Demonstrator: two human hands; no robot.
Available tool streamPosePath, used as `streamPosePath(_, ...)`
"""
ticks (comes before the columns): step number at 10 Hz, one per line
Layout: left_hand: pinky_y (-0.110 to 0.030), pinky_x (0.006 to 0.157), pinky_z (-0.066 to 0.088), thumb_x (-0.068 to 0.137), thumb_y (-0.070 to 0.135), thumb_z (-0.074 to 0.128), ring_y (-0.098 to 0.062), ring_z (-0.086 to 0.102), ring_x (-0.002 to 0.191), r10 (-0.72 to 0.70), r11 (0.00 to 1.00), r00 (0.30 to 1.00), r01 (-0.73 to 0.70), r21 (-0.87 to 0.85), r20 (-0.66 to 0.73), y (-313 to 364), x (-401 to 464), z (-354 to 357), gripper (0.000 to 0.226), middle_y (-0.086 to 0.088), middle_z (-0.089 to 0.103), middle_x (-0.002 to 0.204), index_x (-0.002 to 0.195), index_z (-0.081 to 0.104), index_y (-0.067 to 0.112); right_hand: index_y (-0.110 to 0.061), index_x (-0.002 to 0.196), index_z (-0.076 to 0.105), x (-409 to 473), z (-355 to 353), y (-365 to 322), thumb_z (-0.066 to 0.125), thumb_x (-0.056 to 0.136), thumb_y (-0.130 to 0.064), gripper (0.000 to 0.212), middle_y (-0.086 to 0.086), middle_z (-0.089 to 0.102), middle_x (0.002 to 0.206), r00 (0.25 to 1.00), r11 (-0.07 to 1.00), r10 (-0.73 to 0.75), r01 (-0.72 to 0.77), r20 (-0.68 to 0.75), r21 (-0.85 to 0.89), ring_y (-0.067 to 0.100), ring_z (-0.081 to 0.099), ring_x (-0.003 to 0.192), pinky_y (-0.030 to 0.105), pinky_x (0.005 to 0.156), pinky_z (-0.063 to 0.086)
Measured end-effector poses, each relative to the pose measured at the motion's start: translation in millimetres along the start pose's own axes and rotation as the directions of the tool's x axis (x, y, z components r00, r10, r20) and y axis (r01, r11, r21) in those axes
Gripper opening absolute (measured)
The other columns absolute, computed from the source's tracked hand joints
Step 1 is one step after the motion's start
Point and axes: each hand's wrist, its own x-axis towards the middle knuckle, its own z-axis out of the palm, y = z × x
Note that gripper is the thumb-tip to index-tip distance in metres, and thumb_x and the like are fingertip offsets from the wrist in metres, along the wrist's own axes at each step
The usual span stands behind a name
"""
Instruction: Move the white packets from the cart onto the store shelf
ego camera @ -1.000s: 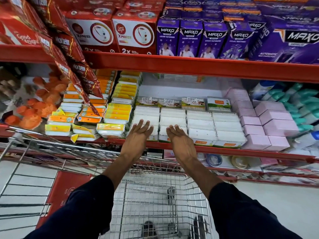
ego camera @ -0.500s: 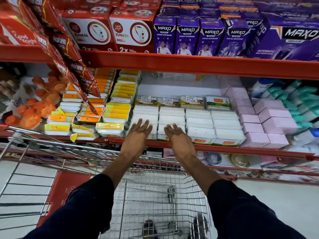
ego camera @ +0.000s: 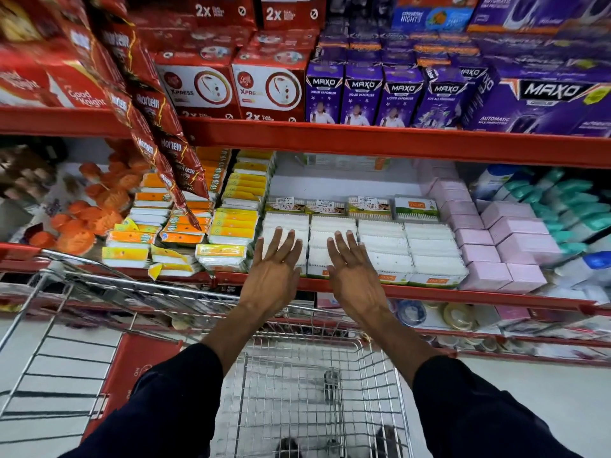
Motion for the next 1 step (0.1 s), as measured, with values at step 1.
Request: streamPosePath(1,-0.057,0.121,0.020,0.099,0.036,0.037,-0.028,0.013,0.152,0.033,0.999,0.991,-0.034,-0.004,-0.128,8.9,-13.4,-17.5,0.057,-0.009,0.027,0.161,0.150,0.032,0.011,-0.009,0.152,0.024,-12.3,-29.9,-6.9,0.048,0.098,-0.019,0.060,0.013,0.020,0.160,0.989,1.000,-0.005,0.008,-0.148,0.022,0.030,0.011,0.150,0.047,0.123,0.014)
